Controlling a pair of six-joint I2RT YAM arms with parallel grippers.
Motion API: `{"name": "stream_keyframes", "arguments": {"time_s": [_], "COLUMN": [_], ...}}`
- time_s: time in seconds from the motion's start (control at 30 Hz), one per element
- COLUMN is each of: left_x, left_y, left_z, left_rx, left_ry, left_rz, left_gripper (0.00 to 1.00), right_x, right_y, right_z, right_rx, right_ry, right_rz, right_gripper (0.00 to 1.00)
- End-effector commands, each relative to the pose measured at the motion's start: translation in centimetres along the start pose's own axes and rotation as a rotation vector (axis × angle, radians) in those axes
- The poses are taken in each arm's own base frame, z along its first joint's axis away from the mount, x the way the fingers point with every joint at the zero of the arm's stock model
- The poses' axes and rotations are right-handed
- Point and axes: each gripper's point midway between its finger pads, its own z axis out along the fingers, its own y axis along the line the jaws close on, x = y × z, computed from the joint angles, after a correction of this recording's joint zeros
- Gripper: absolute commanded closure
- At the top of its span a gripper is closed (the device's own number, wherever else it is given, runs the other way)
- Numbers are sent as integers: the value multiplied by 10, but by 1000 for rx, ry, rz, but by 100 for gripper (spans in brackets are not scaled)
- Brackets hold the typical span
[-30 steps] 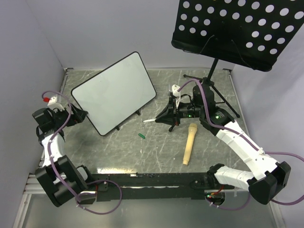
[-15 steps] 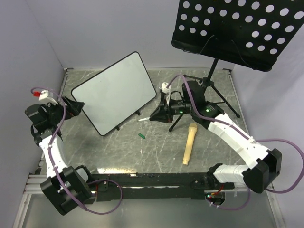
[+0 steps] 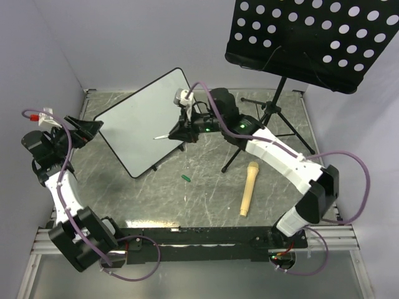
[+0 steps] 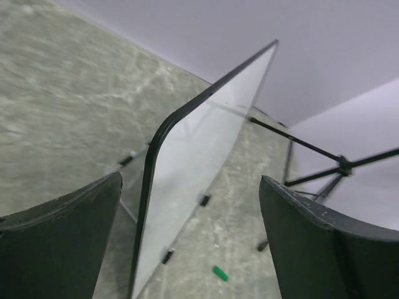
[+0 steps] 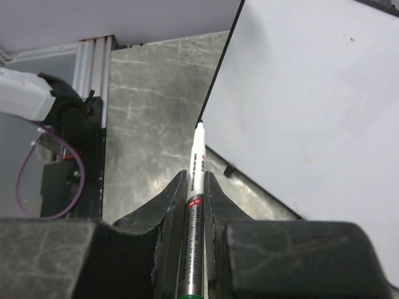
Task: Write a sentence on the whiteboard
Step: Hold the whiteboard at the center of the board.
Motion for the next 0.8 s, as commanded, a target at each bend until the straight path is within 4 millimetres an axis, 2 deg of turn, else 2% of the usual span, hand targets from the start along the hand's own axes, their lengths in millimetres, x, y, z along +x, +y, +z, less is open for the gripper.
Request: {"name": "stream_keyframes", "arguments": {"time_s": [0.0,0.13,0.23,0.27,0.3,0.37,0.4,0.43,0.47,0.6,0.67,0.77], "left_x": [-7,-7,-9,-10,-10,-13,-17,-20,-22,-25,-20,-21], "left_y": [-22,-8,-9,-12,-14,-19,-22,-27,-32,-35,-31,-33], "left_z": [4,7,7,5,4,1,0,-1,-4,-5,-5,-4], "left_rx": [170,113,115,116,117,107,102,113,119,112,84,69], "left_ry": [43,41,27,18,17,12,0,-14,-29,-56,-24,-29], "left_rz": [-24,23,27,37,36,46,52,64,68,20,-16,23], "left_gripper": [3,3,3,3,3,3,3,4,4,4,3,3], "right_x": [-27,-31,-29,-33,-28,-44,-37,-42,-55,-70,-67,-56], "right_y": [-9,-10,-7,-4,0,5,11,12,14,21,19,17], "right_z": [21,28,26,21,15,-3,-12,-19,-26,-39,-47,-60], "right_rx": [11,-4,-18,-24,-33,-32,-43,-38,-30,-23,-7,-11], "right_ry": [-57,-60,-46,-50,-17,-18,25,34,22,21,48,78], "right_rz": [-83,-101,-123,-164,-168,-275,-263,-276,-304,-310,-309,-271], "right_gripper": [100,100,100,100,100,100,100,100,100,100,100,100]}}
